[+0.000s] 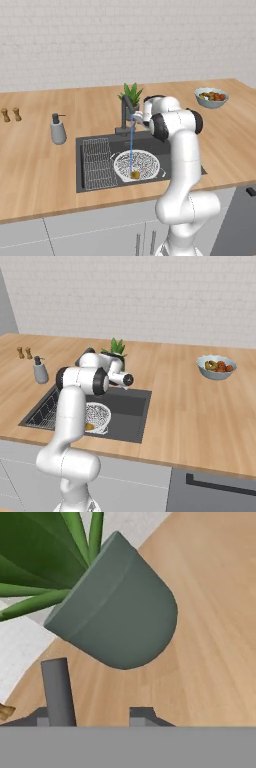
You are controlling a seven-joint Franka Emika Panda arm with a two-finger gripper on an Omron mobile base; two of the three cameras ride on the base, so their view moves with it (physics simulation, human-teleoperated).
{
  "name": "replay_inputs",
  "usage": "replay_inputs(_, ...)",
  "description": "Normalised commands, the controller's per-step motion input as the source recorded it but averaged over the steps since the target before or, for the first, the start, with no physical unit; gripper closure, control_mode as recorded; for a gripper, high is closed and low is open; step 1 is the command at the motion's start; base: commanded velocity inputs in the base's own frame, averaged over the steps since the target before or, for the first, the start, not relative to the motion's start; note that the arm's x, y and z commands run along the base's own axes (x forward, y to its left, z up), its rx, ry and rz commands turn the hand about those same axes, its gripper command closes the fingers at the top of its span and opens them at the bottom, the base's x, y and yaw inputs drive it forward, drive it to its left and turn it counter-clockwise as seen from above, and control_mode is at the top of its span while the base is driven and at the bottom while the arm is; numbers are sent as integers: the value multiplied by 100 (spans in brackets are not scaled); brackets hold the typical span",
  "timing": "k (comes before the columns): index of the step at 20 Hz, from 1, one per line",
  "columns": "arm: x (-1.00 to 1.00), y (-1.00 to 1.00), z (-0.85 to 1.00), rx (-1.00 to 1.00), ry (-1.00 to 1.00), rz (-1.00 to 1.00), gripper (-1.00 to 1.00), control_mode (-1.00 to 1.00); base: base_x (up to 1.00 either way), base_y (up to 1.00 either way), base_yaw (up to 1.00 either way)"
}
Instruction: Put the colander in the sink, put the kiwi in the colander, and turn on the sink faucet and pour water over the colander.
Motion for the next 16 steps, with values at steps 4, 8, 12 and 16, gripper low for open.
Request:
replay_inputs(4, -28, -100, -81, 11, 15, -17, 100, -100, 0, 0, 0)
replay_inputs(8, -56, -100, -97, 7, 13, -17, 100, -100, 0, 0, 0)
replay_inputs(12, -78, -74, -51, 6, 3, -13, 100, -100, 0, 0, 0)
replay_inputs(16, -100, -16, 0, 1, -13, -9, 100, -100, 0, 0, 0)
